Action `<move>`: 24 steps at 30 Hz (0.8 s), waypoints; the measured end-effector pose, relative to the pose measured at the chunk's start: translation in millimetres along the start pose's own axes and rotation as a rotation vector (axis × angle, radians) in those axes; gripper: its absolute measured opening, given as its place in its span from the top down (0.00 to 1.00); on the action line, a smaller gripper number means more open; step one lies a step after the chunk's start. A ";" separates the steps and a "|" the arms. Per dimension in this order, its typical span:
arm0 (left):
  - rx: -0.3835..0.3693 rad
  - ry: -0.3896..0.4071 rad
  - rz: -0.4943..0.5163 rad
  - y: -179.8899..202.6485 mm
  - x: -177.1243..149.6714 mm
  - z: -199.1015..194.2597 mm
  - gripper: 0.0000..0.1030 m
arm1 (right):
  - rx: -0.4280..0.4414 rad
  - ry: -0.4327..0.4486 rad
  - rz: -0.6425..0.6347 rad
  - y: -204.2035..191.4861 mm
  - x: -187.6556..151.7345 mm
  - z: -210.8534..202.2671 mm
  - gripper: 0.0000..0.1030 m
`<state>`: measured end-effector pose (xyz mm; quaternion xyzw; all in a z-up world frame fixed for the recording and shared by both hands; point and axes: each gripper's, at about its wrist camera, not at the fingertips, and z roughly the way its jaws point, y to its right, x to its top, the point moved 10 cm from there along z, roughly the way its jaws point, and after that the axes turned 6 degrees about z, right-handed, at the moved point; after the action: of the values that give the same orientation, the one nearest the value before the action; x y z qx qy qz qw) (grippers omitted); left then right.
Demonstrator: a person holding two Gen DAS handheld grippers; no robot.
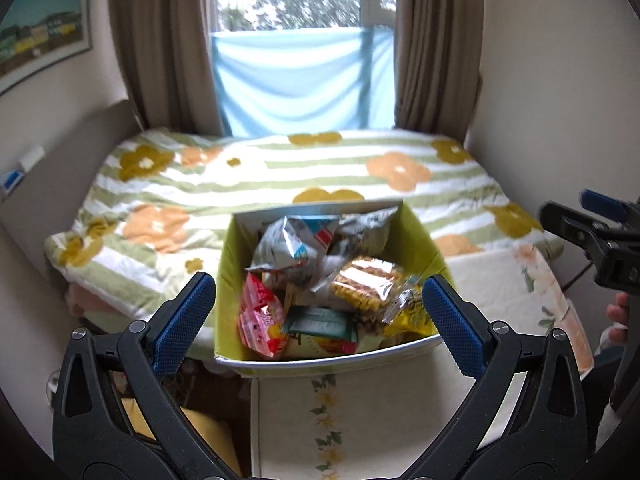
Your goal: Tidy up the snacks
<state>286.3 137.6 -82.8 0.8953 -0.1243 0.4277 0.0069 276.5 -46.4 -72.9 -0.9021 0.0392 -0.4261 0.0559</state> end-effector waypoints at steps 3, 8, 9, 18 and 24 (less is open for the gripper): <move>0.002 0.069 -0.024 12.8 4.2 -32.6 0.00 | -0.031 0.047 0.000 14.5 -2.0 -30.2 0.01; -0.003 0.115 -0.035 37.7 -3.8 -72.3 0.00 | -0.078 0.084 0.009 40.8 -16.1 -74.0 0.01; -0.001 0.123 -0.034 42.3 -6.8 -78.7 0.00 | -0.091 0.092 0.005 44.7 -19.6 -81.0 0.01; 0.013 0.155 -0.035 72.1 -34.4 -119.2 0.00 | -0.120 0.126 0.023 67.7 -50.0 -124.1 0.01; 0.003 0.170 -0.033 83.1 -39.9 -133.6 0.00 | -0.122 0.145 0.034 74.1 -57.2 -140.8 0.01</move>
<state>141.1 81.6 -36.5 0.8577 -0.1077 0.5022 0.0232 129.7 -122.5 -37.7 -0.8699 0.0843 -0.4860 0.0050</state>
